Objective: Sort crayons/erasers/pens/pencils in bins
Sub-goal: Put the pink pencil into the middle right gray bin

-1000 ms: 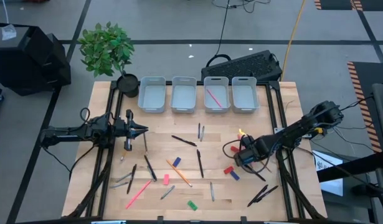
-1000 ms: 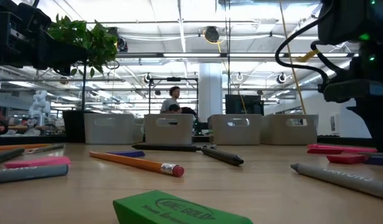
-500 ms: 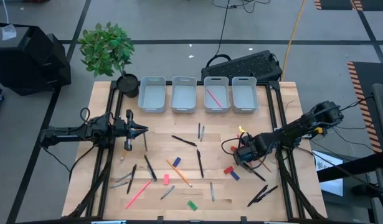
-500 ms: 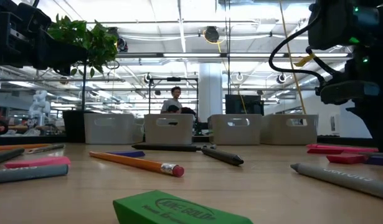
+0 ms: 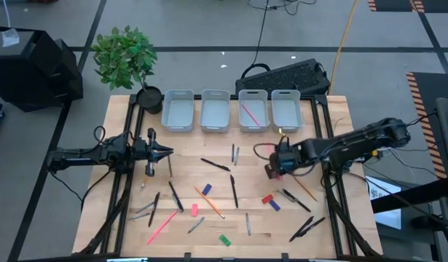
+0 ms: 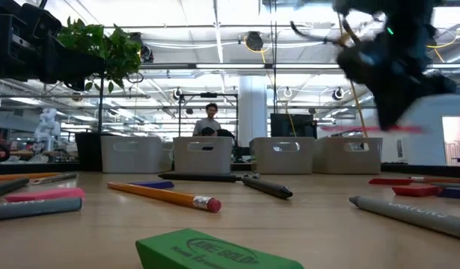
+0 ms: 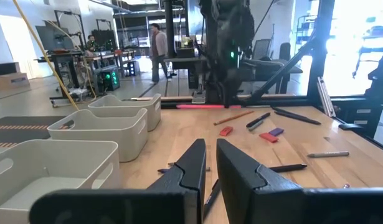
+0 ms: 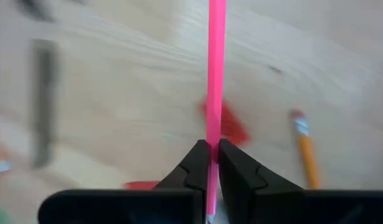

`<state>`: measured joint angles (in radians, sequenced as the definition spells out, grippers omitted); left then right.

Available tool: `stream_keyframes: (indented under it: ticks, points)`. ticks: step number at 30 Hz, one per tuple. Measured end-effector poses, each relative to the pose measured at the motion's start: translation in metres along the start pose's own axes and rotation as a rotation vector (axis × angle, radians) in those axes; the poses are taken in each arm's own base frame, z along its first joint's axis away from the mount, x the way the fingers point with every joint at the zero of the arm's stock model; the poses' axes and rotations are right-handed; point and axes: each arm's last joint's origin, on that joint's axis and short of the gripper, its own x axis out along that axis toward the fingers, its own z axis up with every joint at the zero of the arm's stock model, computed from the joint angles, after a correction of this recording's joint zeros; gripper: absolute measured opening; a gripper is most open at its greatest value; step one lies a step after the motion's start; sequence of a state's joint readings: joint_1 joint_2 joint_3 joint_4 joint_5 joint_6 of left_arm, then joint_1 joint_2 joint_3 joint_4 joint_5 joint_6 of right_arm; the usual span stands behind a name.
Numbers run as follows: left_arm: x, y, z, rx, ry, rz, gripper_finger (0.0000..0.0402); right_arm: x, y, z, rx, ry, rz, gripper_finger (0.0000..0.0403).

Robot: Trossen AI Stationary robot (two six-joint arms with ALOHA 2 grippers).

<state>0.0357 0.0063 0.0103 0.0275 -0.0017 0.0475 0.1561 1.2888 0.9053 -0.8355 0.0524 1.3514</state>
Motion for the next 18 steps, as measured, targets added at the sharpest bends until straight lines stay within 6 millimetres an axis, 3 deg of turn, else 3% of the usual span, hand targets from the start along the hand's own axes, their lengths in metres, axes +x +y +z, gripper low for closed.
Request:
stream_keyframes:
  ticks: [4, 8, 13, 18]
  points:
    - [0.000, 0.000, 0.000, 0.000, 0.001, 0.000, 0.0044, -0.026, 0.024, 0.028, -0.074, -0.080, 0.096, 0.0020]
    - [0.000, 0.000, 0.000, 0.000, 0.001, 0.000, 0.0044, -0.042, 0.039, 0.071, -0.126, -0.164, 0.125, 0.0020]
    - [0.000, 0.000, 0.000, 0.000, 0.001, 0.000, 0.0044, -0.043, 0.046, 0.134, -0.196, -0.219, 0.052, 0.0020]
    - [0.000, 0.000, 0.000, 0.000, 0.001, 0.000, 0.0044, -0.040, 0.038, 0.198, -0.237, -0.231, -0.041, 0.0020]
